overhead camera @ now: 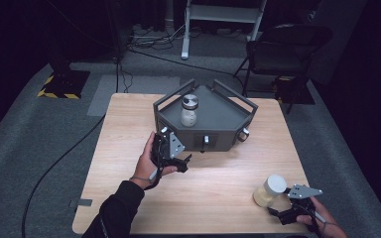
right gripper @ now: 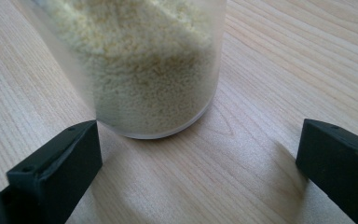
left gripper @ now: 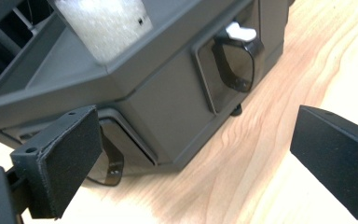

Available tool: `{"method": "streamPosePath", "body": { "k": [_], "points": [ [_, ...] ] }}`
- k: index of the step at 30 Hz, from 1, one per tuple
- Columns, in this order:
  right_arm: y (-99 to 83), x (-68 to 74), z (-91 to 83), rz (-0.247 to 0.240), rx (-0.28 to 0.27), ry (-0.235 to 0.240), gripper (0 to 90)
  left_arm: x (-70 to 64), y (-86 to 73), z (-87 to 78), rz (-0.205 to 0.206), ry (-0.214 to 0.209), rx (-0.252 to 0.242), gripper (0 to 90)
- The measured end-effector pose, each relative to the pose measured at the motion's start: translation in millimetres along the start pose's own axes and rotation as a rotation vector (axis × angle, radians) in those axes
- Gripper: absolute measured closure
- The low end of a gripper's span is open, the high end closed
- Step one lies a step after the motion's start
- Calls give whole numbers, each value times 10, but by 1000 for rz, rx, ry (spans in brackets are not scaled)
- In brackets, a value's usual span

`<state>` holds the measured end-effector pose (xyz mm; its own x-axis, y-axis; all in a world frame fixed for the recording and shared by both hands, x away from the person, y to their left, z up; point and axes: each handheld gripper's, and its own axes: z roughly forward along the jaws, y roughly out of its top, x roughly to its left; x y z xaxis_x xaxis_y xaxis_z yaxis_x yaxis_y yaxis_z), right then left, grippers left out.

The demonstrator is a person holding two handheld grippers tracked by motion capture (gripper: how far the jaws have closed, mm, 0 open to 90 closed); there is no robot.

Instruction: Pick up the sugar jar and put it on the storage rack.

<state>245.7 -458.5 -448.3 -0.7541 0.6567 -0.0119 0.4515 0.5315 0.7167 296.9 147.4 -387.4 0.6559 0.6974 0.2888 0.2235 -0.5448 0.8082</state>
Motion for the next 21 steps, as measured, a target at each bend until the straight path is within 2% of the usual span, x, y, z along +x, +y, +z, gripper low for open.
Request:
{"method": "streamPosePath", "body": {
  "k": [8,16,21],
  "points": [
    [0,0,0,0,0,0,0,-65,-123,1,2,-4,23,22],
    [0,1,0,0,0,0,0,-89,-290,-20,-20,-16,49,22],
    [0,1,0,0,0,0,0,-112,-369,-46,-10,-26,76,22]
  ]
}}
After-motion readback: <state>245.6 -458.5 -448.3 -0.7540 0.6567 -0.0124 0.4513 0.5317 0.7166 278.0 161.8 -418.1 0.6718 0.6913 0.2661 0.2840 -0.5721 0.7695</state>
